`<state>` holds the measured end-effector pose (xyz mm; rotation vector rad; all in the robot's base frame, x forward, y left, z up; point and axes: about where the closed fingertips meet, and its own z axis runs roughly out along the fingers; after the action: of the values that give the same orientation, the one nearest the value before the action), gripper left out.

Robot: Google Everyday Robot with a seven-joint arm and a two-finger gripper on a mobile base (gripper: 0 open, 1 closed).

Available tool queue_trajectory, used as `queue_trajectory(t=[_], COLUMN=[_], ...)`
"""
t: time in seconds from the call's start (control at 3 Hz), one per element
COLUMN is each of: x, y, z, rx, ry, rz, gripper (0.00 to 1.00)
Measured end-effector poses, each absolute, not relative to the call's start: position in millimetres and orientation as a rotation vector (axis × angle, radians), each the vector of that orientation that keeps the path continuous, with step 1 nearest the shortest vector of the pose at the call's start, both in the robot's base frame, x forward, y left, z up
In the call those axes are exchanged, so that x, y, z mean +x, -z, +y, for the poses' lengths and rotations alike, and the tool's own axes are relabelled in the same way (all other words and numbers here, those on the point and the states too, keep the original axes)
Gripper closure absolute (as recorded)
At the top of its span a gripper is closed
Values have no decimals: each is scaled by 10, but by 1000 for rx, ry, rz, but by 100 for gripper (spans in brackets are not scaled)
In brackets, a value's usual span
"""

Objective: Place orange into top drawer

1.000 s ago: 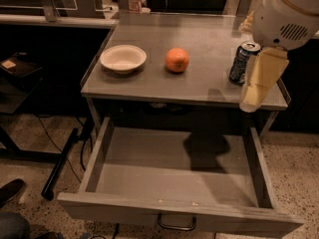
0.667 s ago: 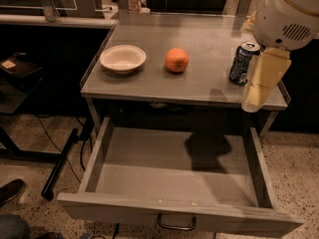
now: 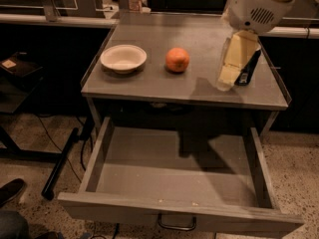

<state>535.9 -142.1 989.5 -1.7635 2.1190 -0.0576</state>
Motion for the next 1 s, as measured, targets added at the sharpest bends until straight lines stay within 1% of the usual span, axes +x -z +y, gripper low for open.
queue_trajectory(t=[1.0], x=[6274], y=[-9691], z=[-777], rx=[-1822], ry=[-3], rz=[2080], gripper=[0])
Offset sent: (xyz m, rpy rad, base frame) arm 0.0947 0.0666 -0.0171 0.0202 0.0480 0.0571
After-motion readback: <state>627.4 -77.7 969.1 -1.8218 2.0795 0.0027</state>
